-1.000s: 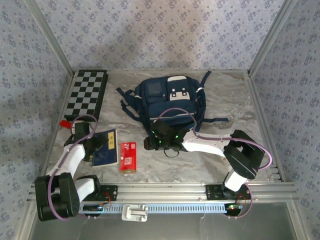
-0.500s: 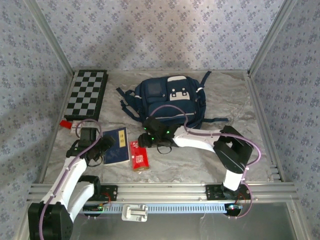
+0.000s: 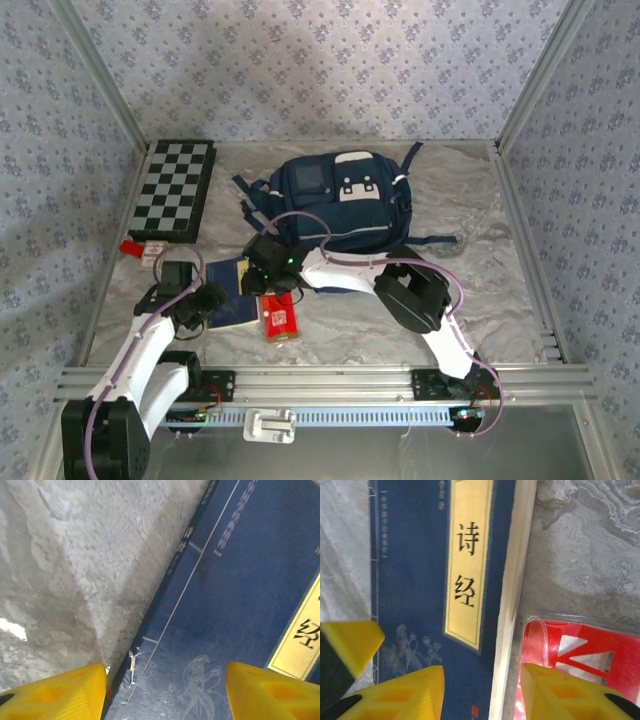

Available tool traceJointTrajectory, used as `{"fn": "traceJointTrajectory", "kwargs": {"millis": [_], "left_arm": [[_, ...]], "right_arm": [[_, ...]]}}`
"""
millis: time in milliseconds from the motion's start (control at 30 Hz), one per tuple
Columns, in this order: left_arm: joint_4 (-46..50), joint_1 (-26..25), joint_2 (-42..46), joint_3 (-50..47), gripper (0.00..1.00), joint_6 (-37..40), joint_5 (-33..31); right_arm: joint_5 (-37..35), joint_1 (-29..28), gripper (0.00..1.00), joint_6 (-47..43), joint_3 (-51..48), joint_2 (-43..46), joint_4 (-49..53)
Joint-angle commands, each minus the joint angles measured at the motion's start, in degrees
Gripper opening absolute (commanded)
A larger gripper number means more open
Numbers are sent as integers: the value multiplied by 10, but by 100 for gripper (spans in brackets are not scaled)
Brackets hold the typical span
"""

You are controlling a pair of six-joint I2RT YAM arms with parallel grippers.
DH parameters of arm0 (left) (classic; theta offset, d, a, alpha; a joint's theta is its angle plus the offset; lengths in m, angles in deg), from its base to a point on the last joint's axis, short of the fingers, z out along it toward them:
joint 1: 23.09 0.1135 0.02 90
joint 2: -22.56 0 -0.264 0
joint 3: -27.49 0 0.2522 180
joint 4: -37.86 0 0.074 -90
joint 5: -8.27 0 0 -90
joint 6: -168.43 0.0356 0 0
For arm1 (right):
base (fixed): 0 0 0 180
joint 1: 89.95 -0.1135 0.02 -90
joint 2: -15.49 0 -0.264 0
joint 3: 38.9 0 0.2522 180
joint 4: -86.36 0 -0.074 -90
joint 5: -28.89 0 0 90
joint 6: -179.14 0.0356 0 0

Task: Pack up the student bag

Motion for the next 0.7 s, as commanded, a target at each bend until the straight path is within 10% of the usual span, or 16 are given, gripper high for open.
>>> {"fn": "traceJointTrajectory", "kwargs": {"millis": [0,667], "left_arm": [[-15,3,-10,-10,61,9,25],[-25,-11,-17,-16,52,2,12]], "right_arm": [[15,-2,41,16,32,-28,30],[39,-17,34,-20,118,-34,75]]}}
